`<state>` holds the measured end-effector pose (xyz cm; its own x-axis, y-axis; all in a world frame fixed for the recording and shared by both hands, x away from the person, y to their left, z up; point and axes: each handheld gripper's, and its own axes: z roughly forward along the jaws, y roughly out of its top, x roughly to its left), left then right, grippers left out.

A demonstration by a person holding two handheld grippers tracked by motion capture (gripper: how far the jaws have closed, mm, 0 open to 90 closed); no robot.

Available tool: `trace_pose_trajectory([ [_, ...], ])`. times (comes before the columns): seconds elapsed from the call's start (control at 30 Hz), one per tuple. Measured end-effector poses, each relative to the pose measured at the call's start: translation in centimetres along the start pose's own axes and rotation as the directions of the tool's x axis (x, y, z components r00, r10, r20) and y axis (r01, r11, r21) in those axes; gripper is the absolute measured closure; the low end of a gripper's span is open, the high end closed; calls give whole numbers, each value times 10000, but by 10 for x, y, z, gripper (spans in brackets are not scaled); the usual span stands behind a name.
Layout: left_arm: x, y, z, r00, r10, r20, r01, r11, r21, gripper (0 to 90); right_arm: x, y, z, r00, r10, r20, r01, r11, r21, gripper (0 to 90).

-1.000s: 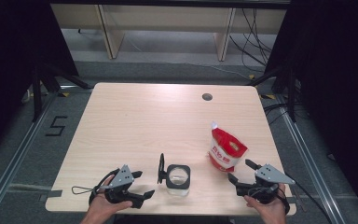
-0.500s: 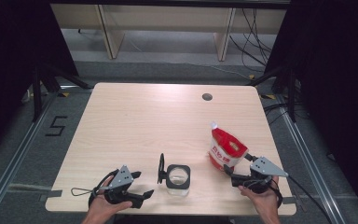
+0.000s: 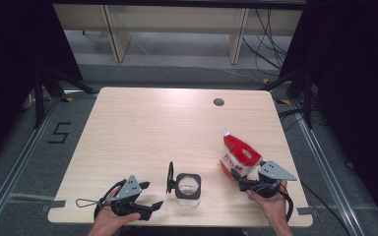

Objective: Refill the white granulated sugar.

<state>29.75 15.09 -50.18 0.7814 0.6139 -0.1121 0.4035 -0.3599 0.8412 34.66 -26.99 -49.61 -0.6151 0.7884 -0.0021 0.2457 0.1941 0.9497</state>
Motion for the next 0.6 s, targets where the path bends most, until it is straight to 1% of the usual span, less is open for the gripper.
trace_pose_trajectory([
  [0.03, 0, 0, 0, 10000, -17, -16, 17, 10000, 49, 187, 2, -1, 1, 9993, 358, -79, -358, 9993, -45, 171],
  [0.07, 0, 0, 0, 10000, -50, 5, 50, 9999, 102, 188, 0, -1, 2, 9998, 206, 10, -206, 9998, -18, 172],
  [0.1, -1, 0, 0, 10000, -96, 11, 96, 9999, 76, 188, 0, -1, 2, 9998, 206, 10, -206, 9998, -18, 172],
  [0.13, -1, 0, 0, 10000, -38, -12, 38, 9999, 122, 187, -2, 0, 4, 9996, -283, -26, 282, 9994, -194, 173],
  [0.2, 0, 0, 0, 9999, 153, 8, -153, 9998, 137, 187, 0, -1, 5, 10000, 36, -7, -36, 10000, -63, 176],
  [0.23, -1, -1, 1, 9999, -135, 76, 135, 9999, 36, 188, -1, -1, 6, 9999, 80, -98, -81, 9999, -105, 176],
  [0.27, 1, -1, 2, 9999, -22, 116, 20, 9999, 120, 188, -2, -1, 7, 9998, -83, -204, 80, 9999, -122, 176],
  [0.3, 1, -1, 1, 10000, 37, 65, -39, 9997, 251, 188, -2, -1, 7, 9999, -104, -74, 102, 9998, -171, 176],
  [0.33, 0, -1, 2, 9999, -29, 116, 27, 9998, 172, 188, -2, -1, 7, 9999, -75, -90, 73, 9998, -163, 175],
  [0.37, 0, -1, 2, 10000, -9, 99, 7, 9998, 185, 188, -2, -2, 8, 9998, -106, -173, 102, 9997, -217, 175],
  [0.4, 0, -1, 1, 10000, -1, 68, 0, 9997, 258, 189, -3, -2, 10, 9996, -267, -72, 265, 9994, -237, 175],
  [0.43, -1, -2, 2, 9999, -112, 102, 110, 9999, 127, 189, -1, -2, 10, 10000, -57, 5, 57, 9997, -221, 177],
  [0.47, 0, -2, 1, 9999, -48, 92, 47, 9998, 204, 189, -1, -3, 12, 9999, -129, -111, 127, 9997, -188, 179],
  [0.5, -1, -2, 1, 9999, -77, 115, 75, 9999, 130, 189, -2, -2, 12, 9990, -444, 33, 445, 9988, -190, 180],
  [0.53, 0, -1, 1, 9999, 82, 112, -84, 9998, 164, 189, -2, -3, 13, 9986, -519, 72, 521, 9984, -226, 182],
  [0.57, 2, -1, 0, 9995, 267, 137, -269, 9995, 175, 189, -2, -3, 14, 9988, -478, 109, 481, 9984, -298, 186],
  [0.6, 2, -1, 1, 9996, 248, 130, -250, 9996, 142, 190, -2, -3, 14, 9992, -383, -65, 380, 9988, -294, 189],
])
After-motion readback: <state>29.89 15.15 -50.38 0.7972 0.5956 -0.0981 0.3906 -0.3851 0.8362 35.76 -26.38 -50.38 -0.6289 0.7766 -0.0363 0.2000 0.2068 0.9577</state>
